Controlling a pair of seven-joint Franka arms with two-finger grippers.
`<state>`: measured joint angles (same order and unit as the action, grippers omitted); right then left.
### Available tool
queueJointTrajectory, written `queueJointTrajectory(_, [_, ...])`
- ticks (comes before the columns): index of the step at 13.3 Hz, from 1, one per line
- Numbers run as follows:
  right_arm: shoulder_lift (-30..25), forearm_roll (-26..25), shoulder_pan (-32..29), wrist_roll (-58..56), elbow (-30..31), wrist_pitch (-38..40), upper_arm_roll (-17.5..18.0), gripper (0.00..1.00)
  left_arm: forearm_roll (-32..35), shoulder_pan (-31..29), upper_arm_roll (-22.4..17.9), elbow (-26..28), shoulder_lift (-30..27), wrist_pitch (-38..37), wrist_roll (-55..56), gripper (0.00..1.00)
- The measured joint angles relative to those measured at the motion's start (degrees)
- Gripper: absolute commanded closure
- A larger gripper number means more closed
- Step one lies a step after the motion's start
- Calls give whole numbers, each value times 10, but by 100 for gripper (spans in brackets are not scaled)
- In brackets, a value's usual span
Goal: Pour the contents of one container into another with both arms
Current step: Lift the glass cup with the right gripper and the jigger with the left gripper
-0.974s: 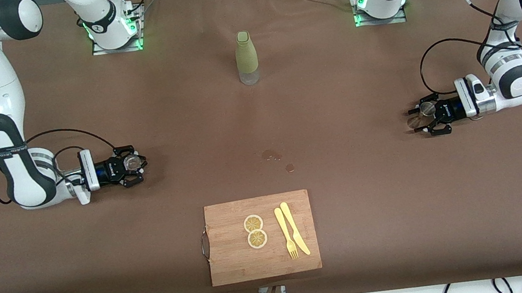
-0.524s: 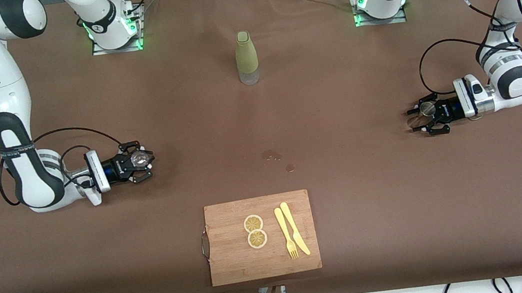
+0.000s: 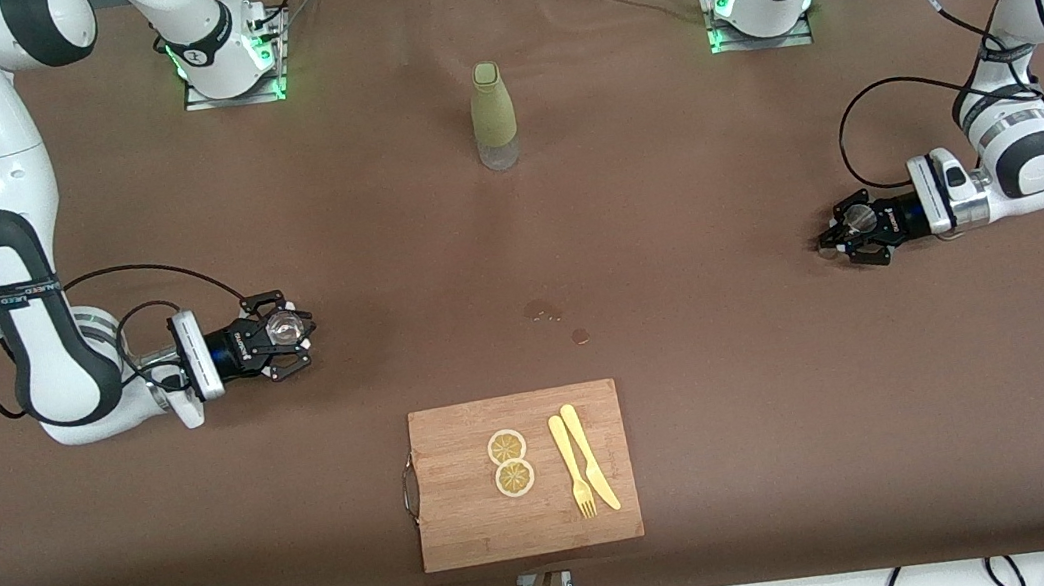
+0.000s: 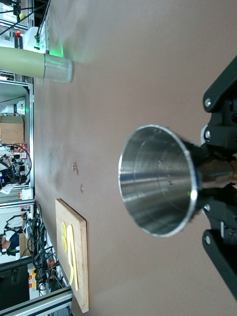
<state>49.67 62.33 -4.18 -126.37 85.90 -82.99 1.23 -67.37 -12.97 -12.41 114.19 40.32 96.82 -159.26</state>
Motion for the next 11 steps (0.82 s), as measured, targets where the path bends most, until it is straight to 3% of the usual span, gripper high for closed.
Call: queueJointTrajectory(11, [0, 4, 6, 3, -1, -3, 0, 92, 0, 0, -5, -6, -1, -4, 2, 100])
